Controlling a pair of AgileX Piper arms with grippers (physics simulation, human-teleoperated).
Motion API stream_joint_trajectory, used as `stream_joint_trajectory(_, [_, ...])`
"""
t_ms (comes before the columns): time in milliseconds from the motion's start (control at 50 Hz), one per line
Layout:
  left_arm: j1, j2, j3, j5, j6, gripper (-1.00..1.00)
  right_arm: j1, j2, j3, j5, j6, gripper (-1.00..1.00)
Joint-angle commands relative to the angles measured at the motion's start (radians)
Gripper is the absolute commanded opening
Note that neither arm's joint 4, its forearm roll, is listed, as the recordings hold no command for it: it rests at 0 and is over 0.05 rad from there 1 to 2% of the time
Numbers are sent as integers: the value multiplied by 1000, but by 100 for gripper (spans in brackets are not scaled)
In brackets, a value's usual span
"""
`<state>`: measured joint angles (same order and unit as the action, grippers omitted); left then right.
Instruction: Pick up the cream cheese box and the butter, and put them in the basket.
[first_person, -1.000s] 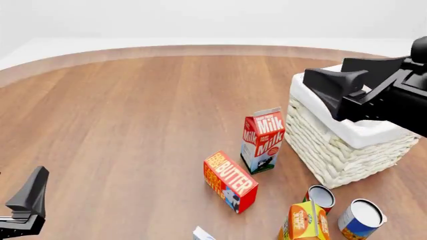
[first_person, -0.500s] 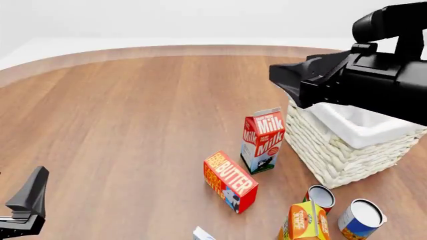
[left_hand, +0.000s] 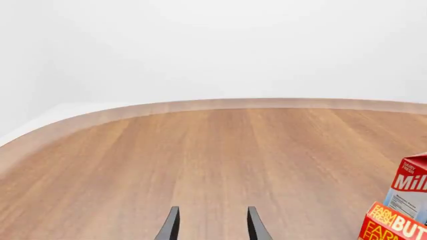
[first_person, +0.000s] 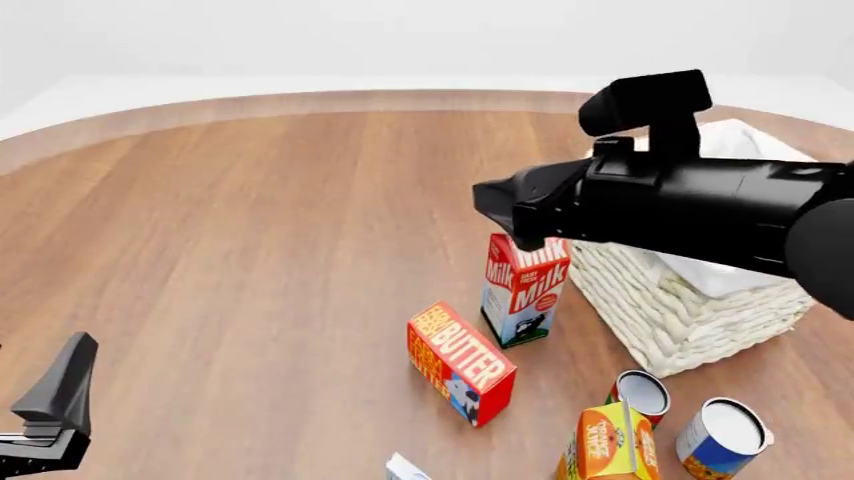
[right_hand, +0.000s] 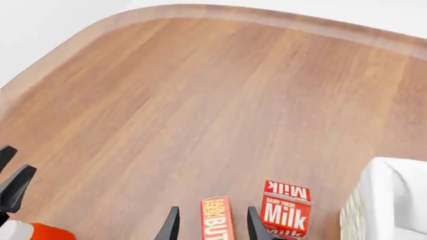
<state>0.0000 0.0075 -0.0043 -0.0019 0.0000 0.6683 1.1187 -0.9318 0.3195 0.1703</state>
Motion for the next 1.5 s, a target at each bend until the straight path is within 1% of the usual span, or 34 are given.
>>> stream_joint_trajectory(20, [0, 0, 0, 0, 0, 100, 1, 39, 18, 0, 4, 100])
stream_joint_trajectory(180, [0, 0, 0, 0, 0, 100, 5, 57, 27, -3, 5, 100])
stream_joint_trajectory(320, [0, 0, 0, 0, 0, 100, -12, 102, 61, -31, 28, 100])
stream_joint_trajectory(460, [0, 0, 0, 0, 0, 100, -15, 121, 53, -27, 25, 100])
stream_joint_trajectory(600, [0, 0, 0, 0, 0, 100, -3, 167, 82, -61, 39, 100])
stream_joint_trajectory(680, [0, 0, 0, 0, 0, 100, 10, 178, 53, -35, 38, 100])
stream_joint_trajectory(840, [0, 0, 0, 0, 0, 100, 6, 179, 11, 11, 13, 100])
stream_joint_trajectory(960, [0, 0, 0, 0, 0, 100, 7, 198, 15, 20, 16, 100])
stream_joint_trajectory(1060, [0, 0, 0, 0, 0, 100, 4, 219, 44, -2, 28, 100])
stream_joint_trajectory(1200, [0, 0, 0, 0, 0, 100, 0, 224, 43, 8, 19, 100])
stream_joint_trajectory(1300, [0, 0, 0, 0, 0, 100, 10, 234, 57, -6, 33, 100])
stream_joint_trajectory(1380, [0, 0, 0, 0, 0, 100, 28, 253, 72, -27, 54, 100])
stream_joint_trajectory(1500, [0, 0, 0, 0, 0, 100, 33, 264, 79, -37, 61, 100])
